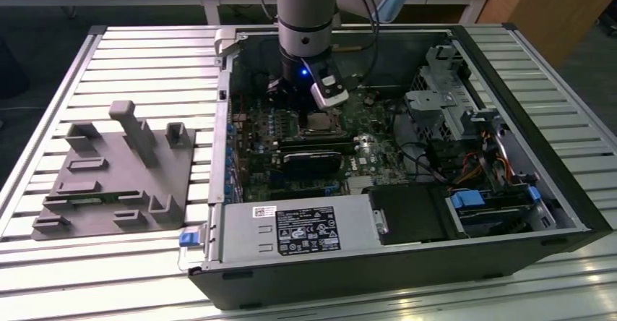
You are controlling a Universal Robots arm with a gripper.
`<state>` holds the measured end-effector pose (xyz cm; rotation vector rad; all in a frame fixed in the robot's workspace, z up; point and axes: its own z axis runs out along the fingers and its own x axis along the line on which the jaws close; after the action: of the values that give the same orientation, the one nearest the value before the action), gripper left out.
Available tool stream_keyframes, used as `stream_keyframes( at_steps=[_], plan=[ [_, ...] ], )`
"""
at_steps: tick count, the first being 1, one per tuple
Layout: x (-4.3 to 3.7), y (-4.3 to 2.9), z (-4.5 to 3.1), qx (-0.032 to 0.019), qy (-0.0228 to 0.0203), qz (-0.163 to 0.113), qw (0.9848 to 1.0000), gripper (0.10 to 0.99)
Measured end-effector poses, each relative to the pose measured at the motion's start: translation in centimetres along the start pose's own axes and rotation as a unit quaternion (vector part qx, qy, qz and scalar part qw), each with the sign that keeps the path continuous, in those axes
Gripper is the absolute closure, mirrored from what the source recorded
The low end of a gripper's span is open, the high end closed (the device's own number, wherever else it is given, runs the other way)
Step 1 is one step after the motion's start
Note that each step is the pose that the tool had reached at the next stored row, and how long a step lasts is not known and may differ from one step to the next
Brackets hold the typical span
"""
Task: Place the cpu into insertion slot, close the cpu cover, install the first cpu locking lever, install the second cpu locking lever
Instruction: 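Close the cpu cover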
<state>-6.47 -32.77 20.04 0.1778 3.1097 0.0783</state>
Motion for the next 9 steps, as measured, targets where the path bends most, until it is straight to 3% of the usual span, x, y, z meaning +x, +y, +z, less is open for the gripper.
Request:
stream_keyframes(
  at_steps=[9],
  plan=[
    [-0.57,0.06,0.02,0.0,0.0,0.0,1.0,0.98]
  ],
)
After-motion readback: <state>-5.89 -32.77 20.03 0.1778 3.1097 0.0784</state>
